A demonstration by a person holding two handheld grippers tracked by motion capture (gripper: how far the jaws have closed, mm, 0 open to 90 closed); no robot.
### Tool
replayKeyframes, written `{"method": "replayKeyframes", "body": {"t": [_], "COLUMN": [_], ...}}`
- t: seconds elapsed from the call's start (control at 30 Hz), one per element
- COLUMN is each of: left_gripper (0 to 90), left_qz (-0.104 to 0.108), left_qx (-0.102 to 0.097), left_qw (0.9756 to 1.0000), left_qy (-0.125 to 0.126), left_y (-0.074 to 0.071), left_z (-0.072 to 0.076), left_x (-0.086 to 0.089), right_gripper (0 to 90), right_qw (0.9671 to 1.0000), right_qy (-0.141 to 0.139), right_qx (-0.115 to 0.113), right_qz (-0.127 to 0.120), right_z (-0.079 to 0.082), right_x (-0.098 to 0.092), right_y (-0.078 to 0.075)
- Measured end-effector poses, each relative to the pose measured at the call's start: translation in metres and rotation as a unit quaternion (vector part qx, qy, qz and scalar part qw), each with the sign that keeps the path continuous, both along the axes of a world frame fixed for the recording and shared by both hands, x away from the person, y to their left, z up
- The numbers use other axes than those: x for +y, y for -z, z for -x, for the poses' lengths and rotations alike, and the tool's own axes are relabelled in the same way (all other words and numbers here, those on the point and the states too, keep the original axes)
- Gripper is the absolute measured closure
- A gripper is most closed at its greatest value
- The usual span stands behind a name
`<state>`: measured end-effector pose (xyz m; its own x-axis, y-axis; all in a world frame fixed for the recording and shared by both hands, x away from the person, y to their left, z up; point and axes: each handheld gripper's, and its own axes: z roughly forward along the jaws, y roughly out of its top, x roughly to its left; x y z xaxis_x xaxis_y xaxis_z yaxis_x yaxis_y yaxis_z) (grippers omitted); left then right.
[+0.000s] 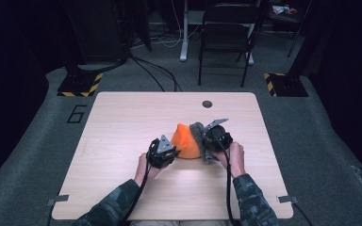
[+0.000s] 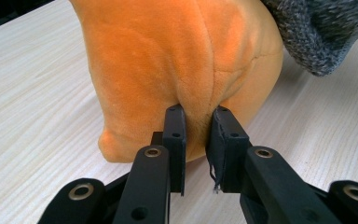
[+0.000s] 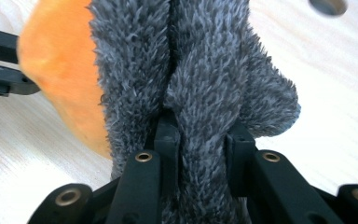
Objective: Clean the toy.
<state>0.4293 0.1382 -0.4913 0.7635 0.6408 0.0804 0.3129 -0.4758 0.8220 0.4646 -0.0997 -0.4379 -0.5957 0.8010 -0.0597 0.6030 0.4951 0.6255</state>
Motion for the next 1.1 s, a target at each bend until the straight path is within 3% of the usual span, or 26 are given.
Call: {"method": "replayKeyframes", "body": {"t": [0.07,0.3,0.47,0.53,0.6,0.67,0.77,0.8,0.87,0.93,1.03,1.1], "left_gripper": [77.3,77.4,77.3,77.3,77.3,77.2,77.2,77.1,75.7,69.3,52.7,45.7], "left_qz": [0.002,-0.001,0.0,0.003,0.003,0.005,0.006,0.005,0.003,0.0,-0.011,-0.03], "left_qx": [-0.001,0.0,0.002,0.006,0.005,0.005,0.004,0.004,0.006,-0.001,-0.008,-0.023], "left_qw": [1.0,1.0,1.0,0.9999,0.9999,0.9999,0.9999,0.9999,0.9999,0.9999,0.9998,0.9992], "left_qy": [0.0,-0.001,-0.004,-0.008,-0.01,-0.009,-0.01,-0.011,-0.011,-0.013,-0.011,-0.015], "left_y": [0.0,0.0,0.001,0.001,0.001,0.001,0.002,0.002,0.001,0.0,-0.001,0.0], "left_z": [0.0,-0.001,-0.002,-0.003,-0.003,-0.004,-0.004,-0.005,-0.005,-0.004,-0.002,0.001], "left_x": [0.0,0.0,0.003,0.005,0.005,0.005,0.006,0.006,0.008,0.008,0.005,-0.002], "right_gripper": [71.8,71.9,71.9,72.1,72.3,72.4,72.4,72.5,72.7,72.9,72.9,72.9], "right_qw": [0.9999,0.9984,0.9968,0.9964,0.9974,0.9986,0.9992,0.9992,0.9998,0.9999,0.9998,0.9998], "right_qy": [0.005,0.038,0.045,0.055,0.055,0.047,0.012,0.003,-0.002,0.003,-0.003,0.0], "right_qx": [0.012,0.042,0.058,0.051,0.035,0.024,0.018,0.018,0.014,0.002,-0.012,-0.011], "right_qz": [-0.009,0.009,0.031,0.04,0.03,-0.007,-0.035,-0.036,-0.016,-0.016,-0.014,-0.016], "right_z": [-0.004,-0.013,-0.017,-0.017,-0.014,-0.009,-0.003,-0.002,0.0,0.002,0.001,0.002], "right_x": [-0.007,-0.018,-0.023,-0.025,-0.028,-0.027,-0.017,-0.012,-0.002,0.003,0.003,0.004], "right_y": [0.003,0.025,0.033,0.03,0.02,0.004,-0.01,-0.01,-0.007,-0.003,-0.004,-0.004]}}
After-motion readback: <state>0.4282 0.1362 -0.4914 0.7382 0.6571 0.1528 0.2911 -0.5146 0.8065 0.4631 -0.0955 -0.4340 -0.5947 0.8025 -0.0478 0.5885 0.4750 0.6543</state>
